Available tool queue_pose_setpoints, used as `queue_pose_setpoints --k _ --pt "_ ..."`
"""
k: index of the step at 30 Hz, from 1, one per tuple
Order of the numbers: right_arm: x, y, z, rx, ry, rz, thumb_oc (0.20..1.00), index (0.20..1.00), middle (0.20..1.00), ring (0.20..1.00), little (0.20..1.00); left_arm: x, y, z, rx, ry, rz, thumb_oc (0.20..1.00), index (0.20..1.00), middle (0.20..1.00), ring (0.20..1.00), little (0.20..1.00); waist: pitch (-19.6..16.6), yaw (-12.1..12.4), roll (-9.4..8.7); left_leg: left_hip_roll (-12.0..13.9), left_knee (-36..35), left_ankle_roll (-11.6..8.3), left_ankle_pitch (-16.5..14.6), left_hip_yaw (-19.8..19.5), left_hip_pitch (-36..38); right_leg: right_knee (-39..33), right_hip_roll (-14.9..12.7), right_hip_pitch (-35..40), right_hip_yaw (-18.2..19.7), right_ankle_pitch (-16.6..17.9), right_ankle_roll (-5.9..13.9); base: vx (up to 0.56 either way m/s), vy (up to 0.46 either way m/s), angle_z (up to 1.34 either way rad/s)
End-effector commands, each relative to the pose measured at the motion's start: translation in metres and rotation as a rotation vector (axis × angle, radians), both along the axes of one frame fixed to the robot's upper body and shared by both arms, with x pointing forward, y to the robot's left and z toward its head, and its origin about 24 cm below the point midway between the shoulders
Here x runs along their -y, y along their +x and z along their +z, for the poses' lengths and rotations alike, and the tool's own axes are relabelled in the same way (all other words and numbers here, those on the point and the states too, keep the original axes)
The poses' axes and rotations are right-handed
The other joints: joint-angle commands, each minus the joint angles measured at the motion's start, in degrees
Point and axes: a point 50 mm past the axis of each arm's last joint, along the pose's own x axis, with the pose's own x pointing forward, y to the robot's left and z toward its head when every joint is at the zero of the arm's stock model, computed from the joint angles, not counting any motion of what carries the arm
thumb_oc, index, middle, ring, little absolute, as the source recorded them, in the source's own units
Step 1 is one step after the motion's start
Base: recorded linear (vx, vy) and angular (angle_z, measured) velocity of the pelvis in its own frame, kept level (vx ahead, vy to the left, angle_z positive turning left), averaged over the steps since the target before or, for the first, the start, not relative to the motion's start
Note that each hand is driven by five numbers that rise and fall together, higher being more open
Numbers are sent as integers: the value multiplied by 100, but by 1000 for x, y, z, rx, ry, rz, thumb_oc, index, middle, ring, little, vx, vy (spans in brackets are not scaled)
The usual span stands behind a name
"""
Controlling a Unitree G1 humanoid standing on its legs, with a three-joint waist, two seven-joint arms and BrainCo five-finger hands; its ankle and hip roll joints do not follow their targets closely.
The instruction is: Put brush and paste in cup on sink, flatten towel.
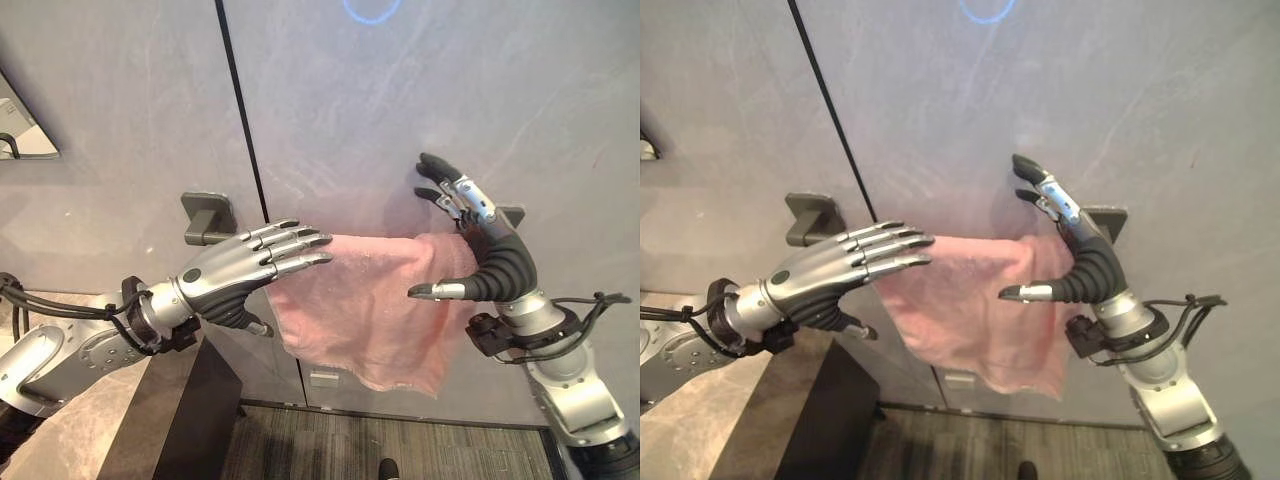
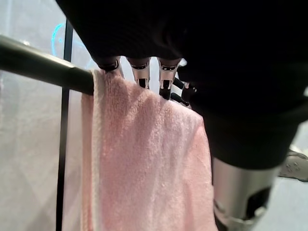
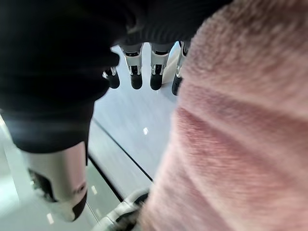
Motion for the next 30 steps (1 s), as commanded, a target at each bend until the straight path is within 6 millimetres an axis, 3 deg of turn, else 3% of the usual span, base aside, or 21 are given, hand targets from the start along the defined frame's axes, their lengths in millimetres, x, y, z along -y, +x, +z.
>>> queue_pose_setpoints --k 1,7,12,17,18,22,30 --pt "3 13 6 17 -148 -54 1000 1000 1000 1000 1000 -3 -1 8 -20 86 -10 1000 1000 1000 1000 1000 215 -8 5 -72 53 -48 109 15 170 40 -107 367 -348 -42 346 0 0 0" --pt "6 14 10 44 -303 -78 1000 1000 1000 1000 1000 -16 2 5 -73 47 58 1000 1000 1000 1000 1000 176 26 -48 -65 53 -45 107 -21 176 40 -99 415 -393 -67 326 0 0 0" --pt "9 13 6 17 -282 -86 1000 1000 1000 1000 1000 -29 3 0 -90 23 133 1000 1000 1000 1000 1000 173 75 -74 -64 53 -40 101 -50 187 40 -97 448 -420 -83 318 0 1 1" --pt "8 14 6 17 -282 -83 1000 1000 1000 1000 1000 -30 2 0 -90 23 137 1000 1000 1000 1000 1000 172 54 -74 -64 53 -40 101 -51 187 40 -97 449 -421 -83 318 -5 7 2" --pt "1 16 10 43 -248 -59 1000 1000 1000 1000 1000 -42 4 -5 -97 5 204 1000 1000 1000 1000 1000 199 182 -113 -64 53 -21 95 -56 181 40 -98 430 -407 -68 320 -30 34 -2" --pt "-8 20 15 74 -240 -31 1000 1000 1000 1000 1000 -47 5 -7 -97 -2 235 1000 1000 1000 1000 1000 201 218 -167 -60 53 -11 92 -50 156 40 -94 391 -390 -50 316 -9 9 -1" --pt "-6 21 12 71 -255 -61 1000 1000 1000 1000 1000 -57 7 -10 -85 2 294 1000 1000 1000 1000 1000 235 284 -246 -67 53 0 91 -94 111 40 -102 388 -436 -40 322 0 0 0"
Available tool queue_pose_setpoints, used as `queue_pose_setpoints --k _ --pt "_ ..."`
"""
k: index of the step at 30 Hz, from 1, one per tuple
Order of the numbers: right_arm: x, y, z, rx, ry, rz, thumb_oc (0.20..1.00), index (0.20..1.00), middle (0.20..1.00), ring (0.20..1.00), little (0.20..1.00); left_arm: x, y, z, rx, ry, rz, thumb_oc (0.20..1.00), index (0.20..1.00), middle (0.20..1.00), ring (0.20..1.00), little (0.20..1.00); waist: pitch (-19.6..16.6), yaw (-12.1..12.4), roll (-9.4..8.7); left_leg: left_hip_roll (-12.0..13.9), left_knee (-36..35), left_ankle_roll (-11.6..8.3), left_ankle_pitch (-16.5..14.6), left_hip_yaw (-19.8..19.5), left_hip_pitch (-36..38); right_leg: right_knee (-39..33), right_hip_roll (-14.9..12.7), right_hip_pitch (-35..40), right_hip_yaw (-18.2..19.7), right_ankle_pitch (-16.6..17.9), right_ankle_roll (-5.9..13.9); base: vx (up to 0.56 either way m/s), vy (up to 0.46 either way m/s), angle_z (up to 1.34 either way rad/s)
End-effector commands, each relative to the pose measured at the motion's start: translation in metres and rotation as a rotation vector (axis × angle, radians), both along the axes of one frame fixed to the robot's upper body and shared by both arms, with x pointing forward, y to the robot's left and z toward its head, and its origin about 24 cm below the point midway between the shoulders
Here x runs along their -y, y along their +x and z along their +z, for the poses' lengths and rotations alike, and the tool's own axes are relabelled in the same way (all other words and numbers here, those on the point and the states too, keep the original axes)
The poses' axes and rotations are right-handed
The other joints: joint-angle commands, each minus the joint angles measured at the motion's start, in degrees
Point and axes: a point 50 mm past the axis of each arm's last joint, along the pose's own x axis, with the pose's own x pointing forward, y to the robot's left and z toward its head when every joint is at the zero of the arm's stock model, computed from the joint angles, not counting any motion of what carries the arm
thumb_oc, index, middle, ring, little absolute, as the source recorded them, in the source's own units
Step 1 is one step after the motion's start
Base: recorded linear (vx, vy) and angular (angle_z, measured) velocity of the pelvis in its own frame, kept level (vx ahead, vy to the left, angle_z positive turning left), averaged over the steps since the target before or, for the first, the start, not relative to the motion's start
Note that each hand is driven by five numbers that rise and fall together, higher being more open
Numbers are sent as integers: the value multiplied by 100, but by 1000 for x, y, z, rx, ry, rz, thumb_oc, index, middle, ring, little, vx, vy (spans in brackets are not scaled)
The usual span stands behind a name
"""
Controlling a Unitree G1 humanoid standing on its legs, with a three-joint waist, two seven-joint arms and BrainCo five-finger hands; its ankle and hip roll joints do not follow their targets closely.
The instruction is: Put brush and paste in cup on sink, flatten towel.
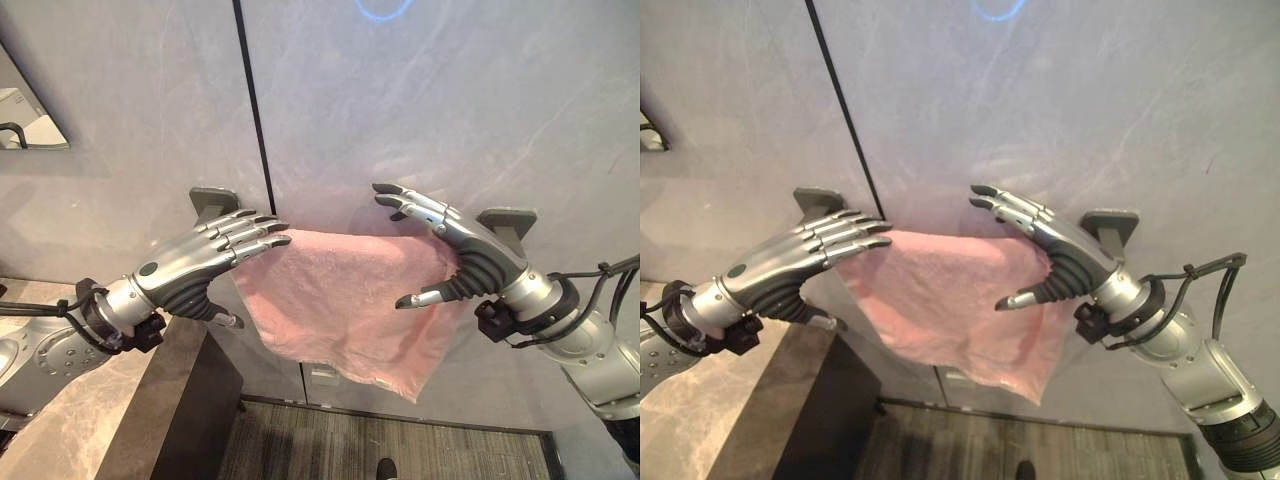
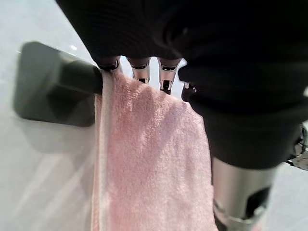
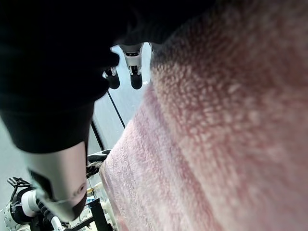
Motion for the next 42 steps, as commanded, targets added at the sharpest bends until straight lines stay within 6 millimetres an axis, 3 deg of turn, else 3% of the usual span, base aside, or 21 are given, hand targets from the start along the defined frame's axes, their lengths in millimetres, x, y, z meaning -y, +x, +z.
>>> queue_pose_setpoints --k 1,12,21,26,34,42 --pt "-1 13 3 4 21 -39 1000 1000 1000 1000 1000 -19 5 -12 -53 47 116 1000 1000 1000 1000 1000 182 133 -166 -95 53 -9 67 -53 112 40 -120 349 -379 -33 328 0 0 0" --pt "-5 19 3 11 112 -49 1000 1000 1000 1000 1000 -26 5 -18 -58 -40 171 1000 1000 1000 1000 1000 203 191 -211 -122 53 33 27 -55 129 40 -141 362 -385 -26 326 0 0 0" --pt "-12 23 0 -32 499 -4 1000 1000 1000 1000 1000 -14 9 -18 12 -371 153 1000 1000 1000 1000 1000 113 188 -243 -126 53 63 -9 -85 157 40 -158 418 -396 -62 283 0 0 0" --pt "-25 24 11 -10 582 75 1000 1000 1000 1000 1000 -4 13 -14 86 -469 120 1000 1000 1000 1000 1000 20 189 -262 -119 53 65 -22 -88 192 40 -160 448 -390 -73 263 0 0 0" --pt "-41 22 37 118 650 141 1000 1000 1000 1000 1000 8 15 14 368 -629 91 1000 1000 1000 1000 1000 -132 189 -307 -104 53 56 -20 -92 218 40 -149 457 -376 -66 229 0 0 0" --pt "-23 10 52 271 713 66 1000 1000 1000 1000 1000 -3 9 25 491 -749 135 1000 1000 1000 1000 1000 -226 151 -276 -117 53 58 -18 -101 217 40 -159 440 -341 -37 215 0 0 0"
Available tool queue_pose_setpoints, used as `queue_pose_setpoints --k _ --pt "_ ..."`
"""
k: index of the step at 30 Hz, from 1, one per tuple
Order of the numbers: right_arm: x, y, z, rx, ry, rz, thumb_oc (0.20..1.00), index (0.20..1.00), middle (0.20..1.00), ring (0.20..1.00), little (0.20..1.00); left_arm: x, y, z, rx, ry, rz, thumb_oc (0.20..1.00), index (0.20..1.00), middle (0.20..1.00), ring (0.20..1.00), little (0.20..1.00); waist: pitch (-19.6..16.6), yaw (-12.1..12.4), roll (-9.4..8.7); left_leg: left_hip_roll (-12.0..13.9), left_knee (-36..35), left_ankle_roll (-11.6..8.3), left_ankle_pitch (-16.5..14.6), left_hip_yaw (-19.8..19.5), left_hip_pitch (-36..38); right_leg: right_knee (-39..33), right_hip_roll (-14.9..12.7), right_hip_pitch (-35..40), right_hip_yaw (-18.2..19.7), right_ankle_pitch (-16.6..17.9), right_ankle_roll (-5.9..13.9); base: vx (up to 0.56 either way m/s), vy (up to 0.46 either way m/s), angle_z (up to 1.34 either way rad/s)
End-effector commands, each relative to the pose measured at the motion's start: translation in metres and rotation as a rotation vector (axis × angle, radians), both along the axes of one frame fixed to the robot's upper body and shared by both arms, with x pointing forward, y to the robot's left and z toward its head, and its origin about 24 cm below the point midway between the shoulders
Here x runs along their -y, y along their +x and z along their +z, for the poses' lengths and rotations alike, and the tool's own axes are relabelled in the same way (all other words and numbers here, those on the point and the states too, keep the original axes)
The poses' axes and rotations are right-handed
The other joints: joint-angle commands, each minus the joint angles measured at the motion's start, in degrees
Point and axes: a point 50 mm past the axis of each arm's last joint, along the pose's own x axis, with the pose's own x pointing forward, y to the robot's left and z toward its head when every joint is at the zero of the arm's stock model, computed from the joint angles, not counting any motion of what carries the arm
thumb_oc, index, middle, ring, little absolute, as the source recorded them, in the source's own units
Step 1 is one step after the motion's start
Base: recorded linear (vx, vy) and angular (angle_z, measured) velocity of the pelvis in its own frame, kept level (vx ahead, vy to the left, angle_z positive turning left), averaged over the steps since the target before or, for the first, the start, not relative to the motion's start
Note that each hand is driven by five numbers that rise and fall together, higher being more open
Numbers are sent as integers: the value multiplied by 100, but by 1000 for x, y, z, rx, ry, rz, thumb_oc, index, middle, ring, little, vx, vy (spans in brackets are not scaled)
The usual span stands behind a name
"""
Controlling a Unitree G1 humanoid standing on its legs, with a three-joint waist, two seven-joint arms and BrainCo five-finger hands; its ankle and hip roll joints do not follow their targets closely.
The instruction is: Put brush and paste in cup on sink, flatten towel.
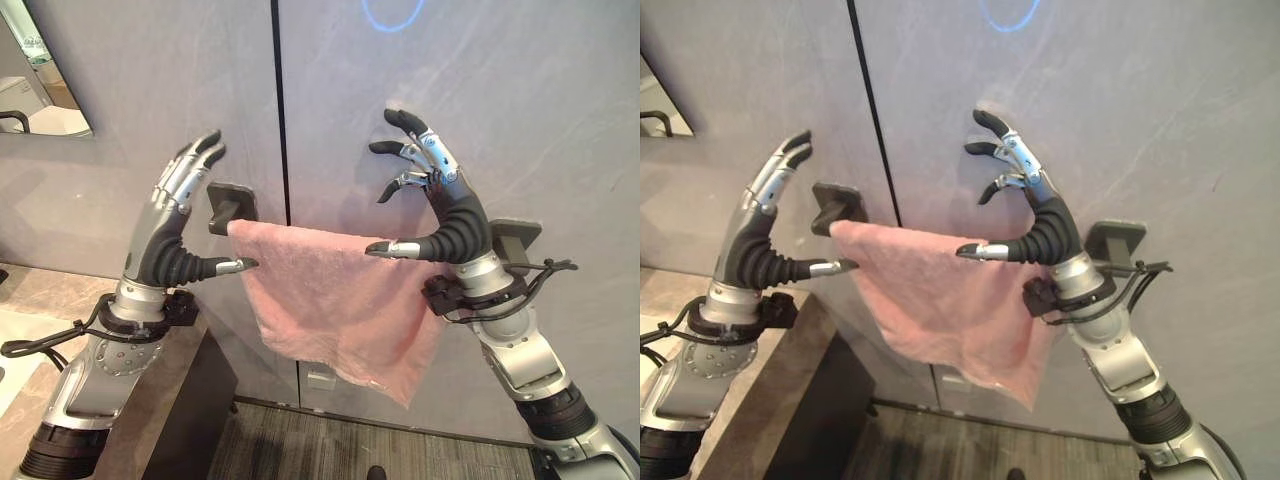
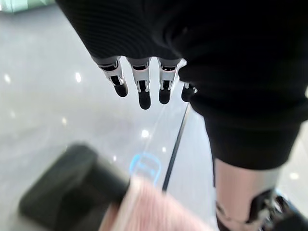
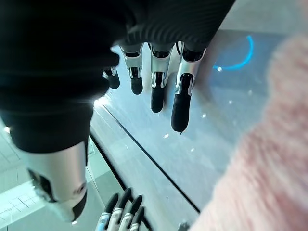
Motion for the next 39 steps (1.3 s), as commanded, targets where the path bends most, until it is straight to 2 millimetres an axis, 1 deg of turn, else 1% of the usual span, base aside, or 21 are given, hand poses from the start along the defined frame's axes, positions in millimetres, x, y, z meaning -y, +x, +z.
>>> queue_pose_setpoints --k 1,5,6,7,9,10,11,13,14,16,17,20,21,22,24,26,30,33,34,37,39 --pt "11 -9 42 213 135 -43 1000 1000 1000 1000 1000 -1 0 25 139 -46 -2 1000 1000 1000 1000 1000 -126 90 -40 -119 27 37 -70 -59 170 37 -191 361 -288 -100 301 0 0 0" --pt "35 -14 31 182 200 -154 1000 1000 1000 1000 1000 -14 -3 9 69 -254 -11 1000 1000 1000 1000 1000 -152 39 -12 -124 27 48 -43 -58 147 37 -196 328 -256 -78 289 0 0 0" --pt "43 -13 23 146 222 -195 1000 1000 1000 1000 1000 -19 -3 -4 9 -400 -31 1000 1000 1000 1000 1000 -136 21 -6 -126 27 49 -66 -62 163 37 -197 344 -256 -95 294 -37 -5 -2" --pt "49 -13 11 90 243 -231 1000 1000 1000 1000 1000 -19 1 -27 -102 -652 -127 1000 1000 1000 1000 1000 -117 -5 -7 -126 27 56 -43 -63 148 37 -208 338 -264 -73 281 -51 -9 -2" --pt "64 -14 -6 18 257 -310 1000 1000 1000 1000 1000 -19 -3 -40 -179 -631 -107 1000 1000 1000 1000 1000 -135 -24 11 -116 27 53 -1 -70 83 37 -214 284 -266 -40 266 -57 -20 -1" --pt "78 -17 -23 -57 266 -372 1000 1000 1000 1000 1000 -20 -5 -52 -249 -676 -126 1000 1000 1000 1000 1000 -119 -67 22 -112 27 45 20 -81 50 37 -224 275 -276 -36 267 0 0 0" --pt "78 -18 -24 -60 266 -372 1000 1000 1000 1000 1000 -19 -5 -53 -253 -677 -129 1000 1000 1000 1000 1000 -135 -63 23 -112 27 45 20 -85 47 37 -224 274 -281 -37 267 0 0 0" --pt "89 -20 -40 -124 267 -445 1000 1000 1000 1000 1000 -19 -4 -70 -337 -753 -139 1000 1000 1000 1000 1000 -127 -111 36 -102 27 34 36 -86 24 37 -230 266 -298 -32 265 -17 -20 6" --pt "97 -25 -61 -215 310 -489 1000 1000 1000 1000 1000 -19 -4 -88 -412 -811 -127 1000 1000 1000 1000 1000 -92 -145 47 -90 27 28 58 -98 9 37 -229 278 -321 -27 260 -18 -25 4" --pt "100 -28 -66 -235 299 -507 1000 1000 1000 1000 1000 -20 -6 -94 -447 -822 -124 1000 1000 1000 1000 1000 -95 -156 53 -88 27 29 60 -109 9 37 -228 288 -333 -29 260 -7 -9 4" --pt "104 -33 -83 -311 287 -545 1000 1000 1000 1000 1000 -20 -8 -114 -537 -865 -99 1000 1000 1000 1000 1000 -61 -191 70 -84 27 34 72 -122 3 37 -226 296 -339 -27 252 -20 -20 6" --pt "112 -42 -102 -399 293 -601 1000 1000 1000 1000 1000 -24 -16 -136 -636 -878 -55 1000 1000 1000 1000 1000 -36 -222 99 -67 27 32 85 -110 2 37 -228 300 -358 -26 254 -8 -7 2" --pt "114 -48 -114 -450 300 -618 1000 1000 1000 1000 1000 -26 -23 -152 -700 -904 -16 1000 1000 1000 1000 1000 -18 -236 115 -59 27 33 93 -99 0 37 -228 294 -349 -25 258 0 0 0" --pt "114 -48 -114 -451 300 -618 1000 1000 1000 1000 1000 -26 -23 -153 -701 -905 -16 1000 1000 1000 1000 1000 -25 -234 115 -59 27 32 92 -98 0 37 -227 293 -348 -26 257 0 0 0" --pt "116 -54 -125 -497 295 -645 1000 1000 1000 1000 1000 -28 -30 -168 -767 -939 18 1000 1000 1000 1000 1000 11 -254 129 -57 27 42 97 -88 -1 37 -225 283 -330 -20 263 0 0 0" --pt "117 -57 -129 -517 292 -653 1000 1000 1000 1000 1000 -30 -33 -173 -785 -931 37 1000 1000 1000 1000 1000 11 -255 131 -56 27 44 95 -76 8 37 -225 286 -324 -20 266 0 0 0" --pt "122 -67 -145 -598 252 -699 1000 1000 1000 1000 1000 -32 -48 -196 -890 -967 101 1000 1000 1000 1000 1000 53 -302 166 -60 27 55 96 -51 41 37 -227 274 -290 -18 271 0 0 0" --pt "133 -74 -141 -567 139 -791 1000 1000 1000 1000 1000 -34 -55 -209 -952 -946 143 1000 1000 1000 1000 1000 63 -335 183 -59 27 55 89 -40 55 37 -229 283 -287 -22 278 0 0 0" --pt "142 -73 -136 -517 164 -868 1000 1000 1000 1000 1000 -33 -55 -217 -977 -961 162 1000 1000 1000 1000 1000 74 -361 207 -62 27 60 87 -38 58 37 -234 280 -278 -9 291 0 0 0" --pt "147 -75 -137 -512 207 -901 1000 1000 1000 1000 1000 -32 -58 -232 -1044 -963 210 1000 1000 1000 1000 1000 90 -405 225 -74 27 71 87 -8 51 37 -243 239 -229 20 302 -11 12 -2" --pt "150 -80 -133 -495 137 -930 1000 1000 1000 1000 1000 -33 -64 -241 -1090 -948 239 1000 1000 1000 1000 1000 104 -431 236 -88 27 79 85 7 40 37 -251 211 -208 33 311 -12 18 -5"
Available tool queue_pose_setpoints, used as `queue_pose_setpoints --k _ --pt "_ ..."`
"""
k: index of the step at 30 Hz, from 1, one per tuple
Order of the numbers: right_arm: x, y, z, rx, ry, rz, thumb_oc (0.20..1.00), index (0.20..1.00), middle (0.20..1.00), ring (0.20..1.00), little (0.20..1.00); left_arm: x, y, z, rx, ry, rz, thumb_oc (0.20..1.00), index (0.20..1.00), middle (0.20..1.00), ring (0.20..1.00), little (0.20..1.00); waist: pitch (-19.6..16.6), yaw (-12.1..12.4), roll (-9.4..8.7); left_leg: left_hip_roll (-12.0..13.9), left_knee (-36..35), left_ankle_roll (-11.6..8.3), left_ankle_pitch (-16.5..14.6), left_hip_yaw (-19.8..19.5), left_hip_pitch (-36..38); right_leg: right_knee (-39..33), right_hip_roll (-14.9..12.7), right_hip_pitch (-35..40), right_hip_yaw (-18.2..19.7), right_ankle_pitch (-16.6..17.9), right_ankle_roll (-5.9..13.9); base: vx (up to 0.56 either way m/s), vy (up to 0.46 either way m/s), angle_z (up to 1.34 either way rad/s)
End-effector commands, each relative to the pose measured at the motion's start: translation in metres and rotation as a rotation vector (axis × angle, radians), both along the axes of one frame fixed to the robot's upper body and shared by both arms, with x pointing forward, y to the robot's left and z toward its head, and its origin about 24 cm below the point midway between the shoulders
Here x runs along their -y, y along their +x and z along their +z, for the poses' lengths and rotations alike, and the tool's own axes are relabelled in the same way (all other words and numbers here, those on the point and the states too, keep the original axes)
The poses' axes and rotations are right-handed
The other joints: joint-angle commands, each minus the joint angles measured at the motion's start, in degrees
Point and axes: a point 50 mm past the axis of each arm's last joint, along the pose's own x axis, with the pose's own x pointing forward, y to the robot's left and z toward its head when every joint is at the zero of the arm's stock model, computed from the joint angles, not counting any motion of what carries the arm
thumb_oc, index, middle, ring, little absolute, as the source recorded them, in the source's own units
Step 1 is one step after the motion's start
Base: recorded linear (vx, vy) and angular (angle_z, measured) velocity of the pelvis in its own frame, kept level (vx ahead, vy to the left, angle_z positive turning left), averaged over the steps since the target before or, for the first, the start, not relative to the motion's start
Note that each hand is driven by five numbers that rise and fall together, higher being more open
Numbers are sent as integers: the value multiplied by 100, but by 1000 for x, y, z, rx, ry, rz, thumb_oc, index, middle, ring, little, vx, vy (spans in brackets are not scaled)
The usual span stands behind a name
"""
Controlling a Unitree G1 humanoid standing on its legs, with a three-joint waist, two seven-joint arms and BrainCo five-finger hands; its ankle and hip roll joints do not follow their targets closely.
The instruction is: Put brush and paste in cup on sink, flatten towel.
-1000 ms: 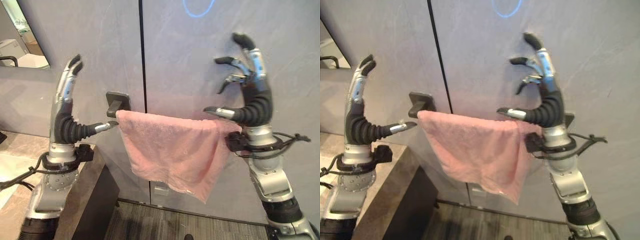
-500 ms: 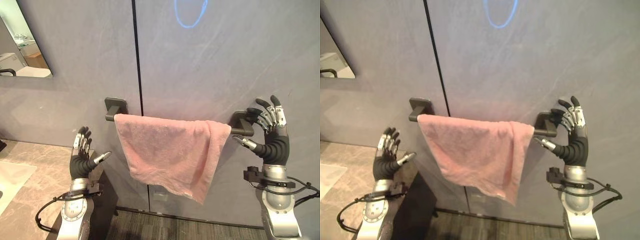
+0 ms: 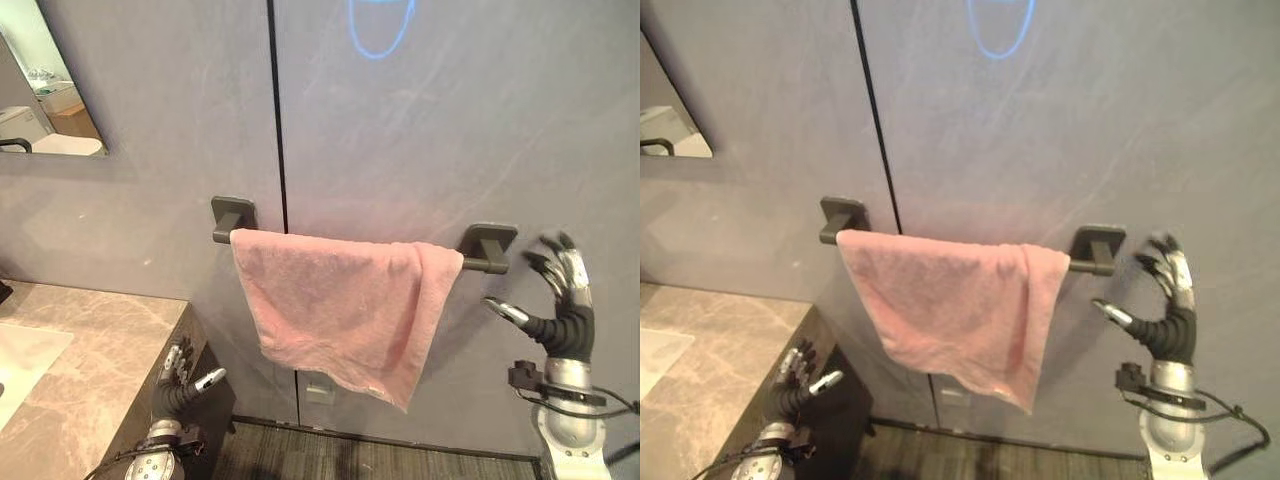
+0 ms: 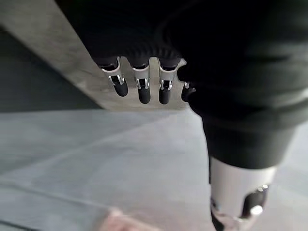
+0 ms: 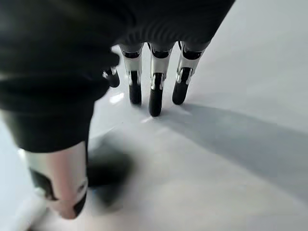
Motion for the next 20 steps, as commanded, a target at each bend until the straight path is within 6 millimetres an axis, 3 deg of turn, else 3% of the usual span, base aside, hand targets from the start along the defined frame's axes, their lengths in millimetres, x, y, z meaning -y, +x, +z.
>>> queue_pose_setpoints --k 1,3,8,9,10,12,15,16,18,19,20 --pt "13 -6 21 54 -153 -72 1000 1000 1000 1000 1000 1 20 10 72 66 -37 1000 1000 1000 1000 1000 295 -100 48 -59 55 36 138 7 65 40 -172 222 -193 143 272 -4 21 -7" --pt "19 -9 24 67 -180 -113 1000 1000 1000 1000 1000 1 14 -1 16 75 -36 1000 1000 1000 1000 1000 298 -140 51 -73 55 47 130 40 63 40 -191 194 -164 170 294 -9 27 -9" --pt "20 -15 3 -26 -97 -82 1000 1000 1000 1000 1000 -4 2 -18 -108 168 -60 1000 1000 1000 1000 1000 368 -212 35 -141 55 101 97 134 61 45 -236 69 33 267 339 -43 40 -14" --pt "19 -24 -20 -149 -40 -45 1000 1000 1000 1000 1000 -5 -5 -29 -169 173 -51 1000 1000 1000 1000 1000 418 -248 20 -165 55 111 73 131 78 68 -250 60 74 275 354 -48 18 -13" --pt "19 -24 -20 -149 -39 -44 1000 1000 1000 1000 1000 -6 -5 -29 -169 173 -51 1000 1000 1000 1000 1000 408 -248 15 -167 55 114 94 134 55 61 -252 39 77 296 346 -65 42 -9" --pt "17 -43 -70 -454 15 57 1000 1000 1000 1000 1000 -10 -18 -41 -254 192 -51 1000 1000 1000 1000 1000 442 -236 -26 -213 55 125 84 91 38 90 -276 32 91 302 349 -62 28 -3" --pt "14 -49 -84 -541 44 98 1000 1000 1000 1000 1000 -9 -24 -45 -285 185 -69 1000 1000 1000 1000 1000 445 -206 -63 -242 55 132 102 40 8 88 -295 29 71 324 345 -38 7 0" --pt "15 -59 -108 -660 114 111 1000 1000 1000 1000 1000 -10 -32 -53 -336 176 -60 1000 1000 1000 1000 1000 441 -180 -86 -257 55 132 101 21 4 93 -304 42 52 322 342 0 0 0" --pt "12 -70 -137 -790 229 103 1000 1000 1000 1000 1000 -8 -34 -61 -389 157 -72 1000 1000 1000 1000 1000 453 -117 -112 -270 55 140 88 -29 18 122 -305 76 20 300 338 -12 2 2" --pt "10 -76 -149 -853 264 103 1000 1000 1000 1000 1000 -8 -36 -64 -411 149 -75 1000 1000 1000 1000 1000 452 -86 -126 -279 55 147 97 -46 5 169 -312 66 5 289 322 -15 5 3" --pt "10 -76 -149 -853 264 104 1000 1000 1000 1000 1000 -8 -36 -64 -411 149 -75 1000 1000 1000 1000 1000 447 -86 -126 -279 55 147 98 -46 -1 170 -312 60 5 289 322 -16 0 5"
